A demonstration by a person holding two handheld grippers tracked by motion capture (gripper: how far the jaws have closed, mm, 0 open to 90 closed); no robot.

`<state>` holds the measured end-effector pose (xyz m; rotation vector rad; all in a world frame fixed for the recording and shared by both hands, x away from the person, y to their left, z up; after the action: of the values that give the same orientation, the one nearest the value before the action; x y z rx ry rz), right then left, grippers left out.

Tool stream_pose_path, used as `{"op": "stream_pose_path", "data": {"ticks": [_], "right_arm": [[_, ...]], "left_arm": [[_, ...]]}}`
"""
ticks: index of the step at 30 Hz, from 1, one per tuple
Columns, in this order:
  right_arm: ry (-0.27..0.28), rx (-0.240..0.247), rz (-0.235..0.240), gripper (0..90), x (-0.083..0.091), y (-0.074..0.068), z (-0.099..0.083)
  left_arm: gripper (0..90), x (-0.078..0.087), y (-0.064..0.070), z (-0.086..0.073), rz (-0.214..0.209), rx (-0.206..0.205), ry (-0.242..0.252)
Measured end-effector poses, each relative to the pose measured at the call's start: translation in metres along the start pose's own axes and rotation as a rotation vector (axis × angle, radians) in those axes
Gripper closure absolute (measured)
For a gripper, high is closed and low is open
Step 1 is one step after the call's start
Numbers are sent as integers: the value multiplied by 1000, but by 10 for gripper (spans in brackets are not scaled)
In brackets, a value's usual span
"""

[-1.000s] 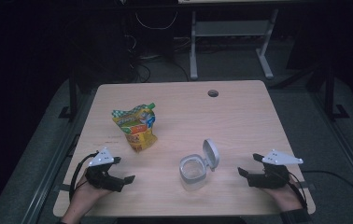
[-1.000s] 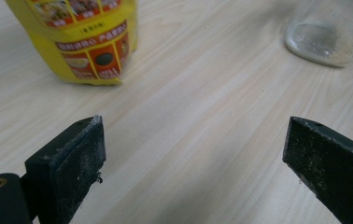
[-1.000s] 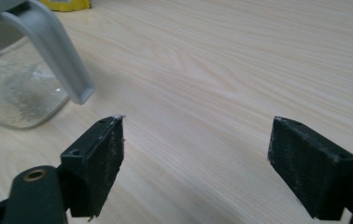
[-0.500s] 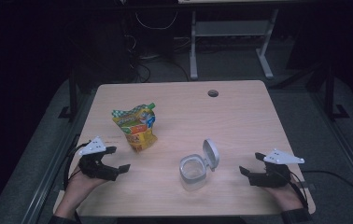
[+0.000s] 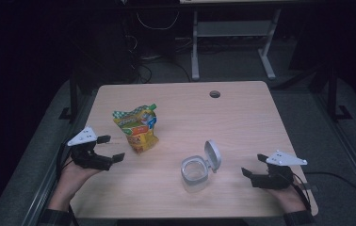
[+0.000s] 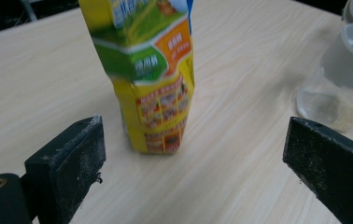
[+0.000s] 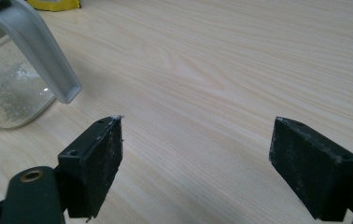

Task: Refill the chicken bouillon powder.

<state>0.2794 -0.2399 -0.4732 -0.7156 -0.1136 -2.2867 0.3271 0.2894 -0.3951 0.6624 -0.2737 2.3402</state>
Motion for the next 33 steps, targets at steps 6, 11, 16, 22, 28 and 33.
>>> {"op": "stream_pose_path", "data": {"ticks": [6,11,16,22,28,33], "right_arm": [[-4,2,2,171,-1,-1,0],[-3,2,2,172,-1,0,0],[-4,1,4,172,-1,-1,0],[-5,-1,5,173,-1,-1,0],[-4,2,7,174,-1,-1,1],[-3,1,7,174,-1,-1,1]], "left_arm": [[52,1,-10,9,5,-1,24],[52,-1,-18,20,-3,-13,38],[52,-9,-24,31,-18,-21,54],[69,-17,-29,43,-39,-32,71],[98,-27,-37,47,-56,-35,85],[138,-38,-39,47,-80,-39,100]]}}
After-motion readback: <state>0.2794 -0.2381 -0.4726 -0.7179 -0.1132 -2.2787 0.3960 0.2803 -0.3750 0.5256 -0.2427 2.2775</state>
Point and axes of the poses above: each handheld gripper's, and its own axes: x roughly backward along the jaws, z roughly out of its top, y roughly to its right, the point moved 3 cm from there along -x, roughly forward along the jaws, and after that the axes turned 8 degrees about z, right-handed, at the moved point
